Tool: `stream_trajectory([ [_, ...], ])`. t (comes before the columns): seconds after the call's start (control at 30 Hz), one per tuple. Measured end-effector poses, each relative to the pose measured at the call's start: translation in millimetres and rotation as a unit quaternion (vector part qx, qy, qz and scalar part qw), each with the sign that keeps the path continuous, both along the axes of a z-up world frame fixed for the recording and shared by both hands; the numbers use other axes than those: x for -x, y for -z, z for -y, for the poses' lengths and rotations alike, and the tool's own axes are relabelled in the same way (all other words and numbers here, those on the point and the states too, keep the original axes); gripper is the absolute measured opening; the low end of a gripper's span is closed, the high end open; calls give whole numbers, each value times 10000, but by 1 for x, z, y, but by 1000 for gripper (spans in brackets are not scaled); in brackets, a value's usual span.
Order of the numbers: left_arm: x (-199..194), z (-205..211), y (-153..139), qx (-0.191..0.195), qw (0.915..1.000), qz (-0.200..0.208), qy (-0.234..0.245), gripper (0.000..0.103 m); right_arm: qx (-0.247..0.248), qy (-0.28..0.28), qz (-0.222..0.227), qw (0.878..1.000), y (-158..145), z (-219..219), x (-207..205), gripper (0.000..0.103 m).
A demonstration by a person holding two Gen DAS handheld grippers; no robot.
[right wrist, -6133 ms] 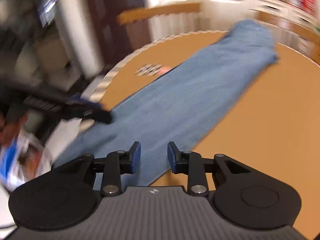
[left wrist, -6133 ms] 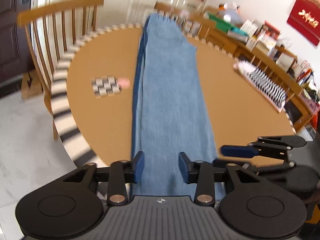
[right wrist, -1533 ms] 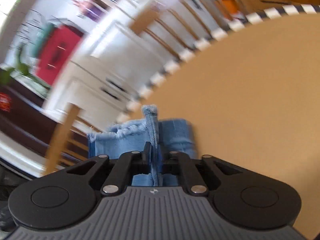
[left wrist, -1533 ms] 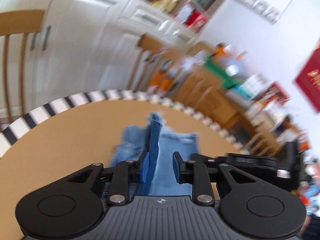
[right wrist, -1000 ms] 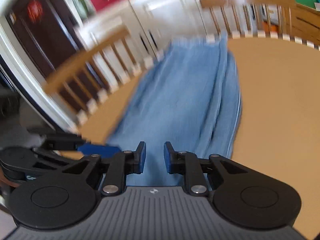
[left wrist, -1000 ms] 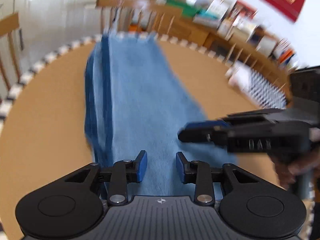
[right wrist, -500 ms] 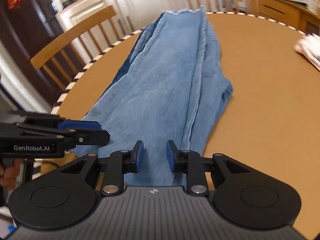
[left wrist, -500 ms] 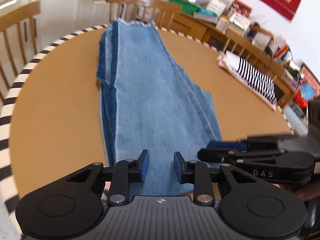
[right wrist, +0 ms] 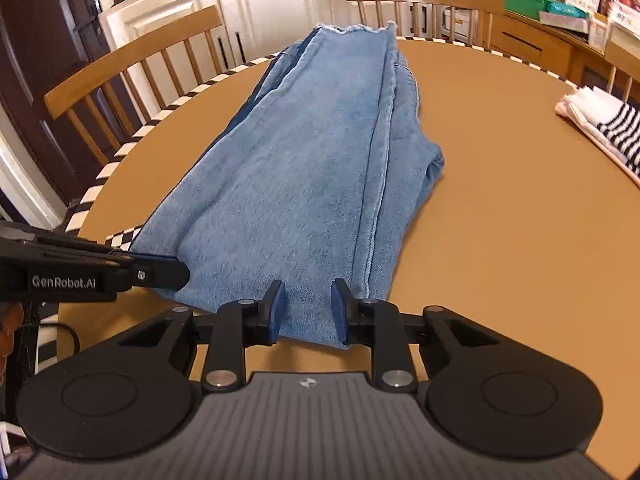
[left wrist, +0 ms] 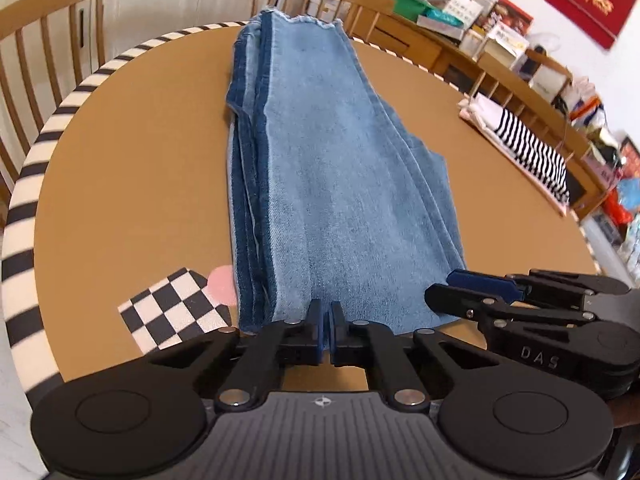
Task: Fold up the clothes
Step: 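Close both tools on the folded end of the blue jeans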
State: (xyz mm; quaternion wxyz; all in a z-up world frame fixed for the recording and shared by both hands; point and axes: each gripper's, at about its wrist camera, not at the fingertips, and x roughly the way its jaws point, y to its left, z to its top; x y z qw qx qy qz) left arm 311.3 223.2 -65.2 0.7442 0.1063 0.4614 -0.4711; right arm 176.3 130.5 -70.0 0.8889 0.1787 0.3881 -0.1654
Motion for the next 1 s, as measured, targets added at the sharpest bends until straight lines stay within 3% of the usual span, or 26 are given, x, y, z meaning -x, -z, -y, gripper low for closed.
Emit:
stream_trajectory([
  [0.1,1,-3,-7,-100,9999,2,86,8,-207,189,134,9995,-5,6,6,26],
  [0.17,1,-7,-17,-149,9995,-177,220,24,-347,343,218,9986,-11,9,13,25],
  [0.23,-1,-16,-29,-101,9991,-294,292,51,-314,501,236,9980,-19,11,27,27],
  [0.27,-3,-22,-32,-97,9993,-281,221,54,-338,590,212,9975,-20,13,36,27],
  [0.37,-11,-43,-34,-70,9993,-333,-129,55,-491,867,139,9949,-22,20,63,35],
  [0.53,-27,-64,-17,97,9925,-923,-801,55,-1066,1218,50,9868,-4,29,86,39],
  [0.6,-32,-67,-8,197,9851,-1410,-960,55,-1795,1464,322,9723,7,39,91,40],
  [0.63,-36,-69,-2,296,9786,-1737,-1067,55,-2158,1594,512,9620,11,45,94,47],
  [0.7,-45,-73,9,604,9658,-2160,-1301,55,-2878,1832,867,9360,21,57,98,54],
  [0.77,-57,-74,19,890,9494,-2579,-1552,55,-3542,2079,1180,9041,33,70,100,55],
  [0.9,-79,-68,36,1136,9172,-3291,-1939,47,-4237,2280,1471,8642,49,90,90,55],
  [0.93,-82,-67,38,1137,9135,-3376,-1965,47,-4425,2290,1485,8542,53,92,87,55],
  [1.0,-85,-63,38,1126,9151,-3381,-1887,47,-4718,2266,1483,8391,60,95,79,55],
])
